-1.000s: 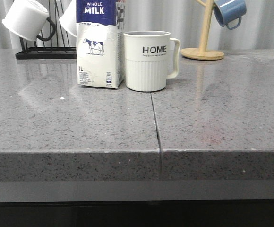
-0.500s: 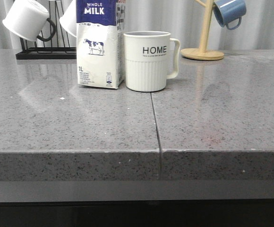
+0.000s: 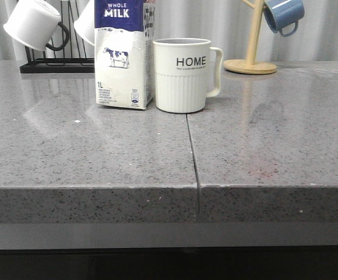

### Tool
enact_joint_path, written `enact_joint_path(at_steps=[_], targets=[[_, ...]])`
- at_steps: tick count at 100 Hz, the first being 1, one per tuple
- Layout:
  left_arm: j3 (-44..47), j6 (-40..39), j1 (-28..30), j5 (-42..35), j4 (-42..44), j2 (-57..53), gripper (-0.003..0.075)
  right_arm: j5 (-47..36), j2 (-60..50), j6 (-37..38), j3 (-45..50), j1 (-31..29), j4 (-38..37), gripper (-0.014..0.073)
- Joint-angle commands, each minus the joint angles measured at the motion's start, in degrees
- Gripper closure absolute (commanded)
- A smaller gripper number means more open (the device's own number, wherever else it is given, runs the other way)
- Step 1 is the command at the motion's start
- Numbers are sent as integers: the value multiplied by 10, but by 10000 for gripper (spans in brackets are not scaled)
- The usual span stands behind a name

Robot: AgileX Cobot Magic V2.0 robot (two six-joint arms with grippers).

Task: Place milk next to cup

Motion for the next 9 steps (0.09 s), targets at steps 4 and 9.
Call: enact_joint_path(at_steps=[4,9], targets=[[26,0,3,-43,0,-17,741,-41,-11,-5,-4,-3,-4,610],[26,0,3,-43,0,-17,741,-41,-11,-5,-4,-3,-4,610]])
